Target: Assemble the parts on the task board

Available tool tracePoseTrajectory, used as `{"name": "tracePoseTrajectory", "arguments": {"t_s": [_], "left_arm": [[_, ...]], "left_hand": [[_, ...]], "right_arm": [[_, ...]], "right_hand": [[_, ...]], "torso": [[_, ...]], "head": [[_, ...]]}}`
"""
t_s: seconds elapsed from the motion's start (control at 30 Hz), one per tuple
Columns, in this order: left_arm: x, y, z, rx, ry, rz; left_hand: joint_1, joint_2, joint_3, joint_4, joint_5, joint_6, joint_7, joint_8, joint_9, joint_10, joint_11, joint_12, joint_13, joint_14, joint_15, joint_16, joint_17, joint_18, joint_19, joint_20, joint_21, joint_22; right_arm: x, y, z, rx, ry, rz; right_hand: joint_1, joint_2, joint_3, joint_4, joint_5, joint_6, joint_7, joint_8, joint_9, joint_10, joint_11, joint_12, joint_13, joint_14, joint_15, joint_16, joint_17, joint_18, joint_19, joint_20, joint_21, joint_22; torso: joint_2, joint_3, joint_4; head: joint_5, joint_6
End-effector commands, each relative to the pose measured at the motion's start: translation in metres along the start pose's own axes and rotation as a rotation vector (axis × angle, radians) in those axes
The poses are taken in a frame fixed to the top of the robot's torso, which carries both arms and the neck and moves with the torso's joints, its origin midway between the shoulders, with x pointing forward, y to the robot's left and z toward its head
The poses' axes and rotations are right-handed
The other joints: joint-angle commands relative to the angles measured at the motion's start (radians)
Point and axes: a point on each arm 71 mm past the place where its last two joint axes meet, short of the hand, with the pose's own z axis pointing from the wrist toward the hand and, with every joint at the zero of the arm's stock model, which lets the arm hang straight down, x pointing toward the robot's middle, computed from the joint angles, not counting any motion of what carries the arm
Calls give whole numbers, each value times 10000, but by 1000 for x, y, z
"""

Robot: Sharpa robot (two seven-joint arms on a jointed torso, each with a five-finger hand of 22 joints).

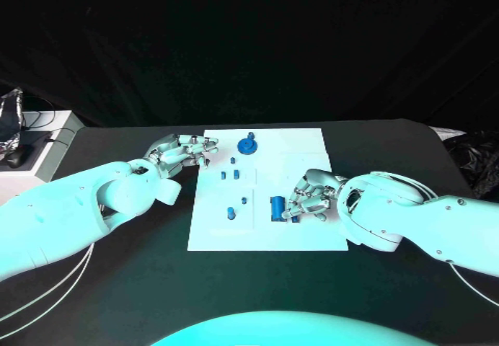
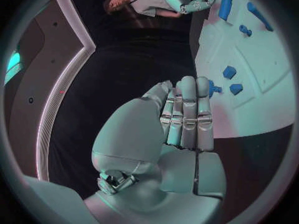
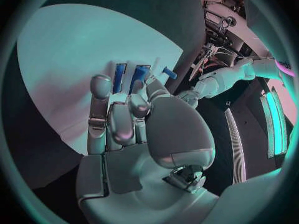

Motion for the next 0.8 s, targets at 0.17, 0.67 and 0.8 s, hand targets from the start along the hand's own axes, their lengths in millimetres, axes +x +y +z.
{"name": "tracePoseTrajectory", "arguments": {"t_s": [0.17,0.67,0.8], "left_arm": [[2,-1,0,53,201,-21],[3,0,0,47,227,-29],[3,0,1,46,242,-34]], "left_hand": [[-79,35,55,-30,45,-71,3,12,15,-74,-9,68,0,3,44,-27,-9,4,66,-14,-33,9],[-72,33,64,-32,46,-72,3,11,15,-79,-9,70,-1,4,43,-29,-10,4,74,-15,-46,18],[-72,33,64,-32,46,-72,3,11,15,-79,-9,70,-1,4,43,-29,-10,4,74,-15,-46,18]], "right_arm": [[2,2,-2,-226,175,-115],[7,3,0,-121,342,-388],[7,3,2,-79,194,-456]], "right_hand": [[-11,-62,-6,-11,-69,7,-45,71,13,83,-21,37,21,-25,-56,64,27,-144,506,-78,67,17],[208,-81,100,-151,-149,25,-49,58,-23,81,-22,28,32,-29,-56,70,52,-147,504,-78,102,28],[161,6,57,-231,-136,38,-52,45,-55,95,-25,45,48,-25,-57,73,70,-148,508,-80,118,36]], "torso": [[-2,0,-13],[-2,-8,-6],[-2,-3,9]], "head": [[7,-21],[-9,-31],[-7,-38]]}}
